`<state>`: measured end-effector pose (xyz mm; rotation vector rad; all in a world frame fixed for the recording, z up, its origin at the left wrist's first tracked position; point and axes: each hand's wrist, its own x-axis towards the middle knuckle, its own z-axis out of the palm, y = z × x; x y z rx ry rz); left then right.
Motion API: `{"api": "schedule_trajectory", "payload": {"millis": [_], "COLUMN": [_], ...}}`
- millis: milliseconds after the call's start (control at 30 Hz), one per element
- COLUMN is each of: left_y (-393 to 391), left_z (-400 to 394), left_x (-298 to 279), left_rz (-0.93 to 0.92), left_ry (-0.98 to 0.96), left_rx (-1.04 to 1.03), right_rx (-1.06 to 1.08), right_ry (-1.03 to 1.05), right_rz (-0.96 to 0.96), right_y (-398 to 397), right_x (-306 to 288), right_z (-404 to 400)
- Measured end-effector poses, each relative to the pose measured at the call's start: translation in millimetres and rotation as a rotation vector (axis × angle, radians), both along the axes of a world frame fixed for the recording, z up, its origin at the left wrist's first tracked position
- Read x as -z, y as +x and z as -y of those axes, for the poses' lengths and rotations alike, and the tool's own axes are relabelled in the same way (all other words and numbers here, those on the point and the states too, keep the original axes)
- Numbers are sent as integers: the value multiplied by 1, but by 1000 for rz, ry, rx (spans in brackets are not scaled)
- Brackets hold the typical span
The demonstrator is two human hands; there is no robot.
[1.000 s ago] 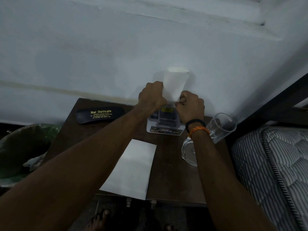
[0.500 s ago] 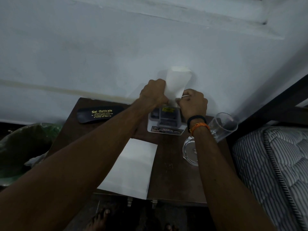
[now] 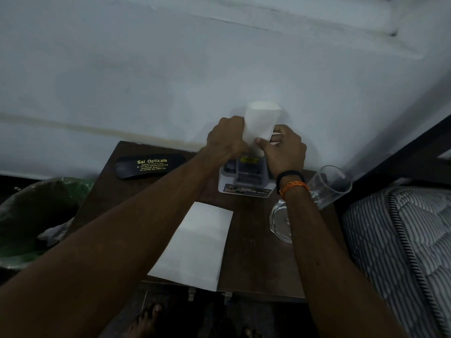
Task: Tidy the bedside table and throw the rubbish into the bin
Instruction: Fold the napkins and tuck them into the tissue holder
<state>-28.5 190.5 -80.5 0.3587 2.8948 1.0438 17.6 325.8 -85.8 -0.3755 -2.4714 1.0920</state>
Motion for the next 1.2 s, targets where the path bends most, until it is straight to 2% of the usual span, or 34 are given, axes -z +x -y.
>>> {"api": "schedule_trajectory", "payload": {"millis": [233,367,500,700,900,1200], "left_y": [0,0,0,-3,-5,-3], "left_z": [10,12,12,8,6,7], "left_x": [-5,-1,5,8,7,10], "left_rz": [-112,-150,-156,-139,-143,-93], "left_ry": [191,197,170,114,105,102], "left_rx": [42,53,64,89,102,84], "right_rx": [-3,-23,-21,4,-26,-20], "right_ry": [120,84,-40,50,-33,51], "right_rz": [36,68,-28,12,71,80], "right_y": [-1,1,2,0,-1,-1], "right_x": [5,6,-1,9,9,17], "right_z": [-4,-5,-2,-7,-9,-8]}}
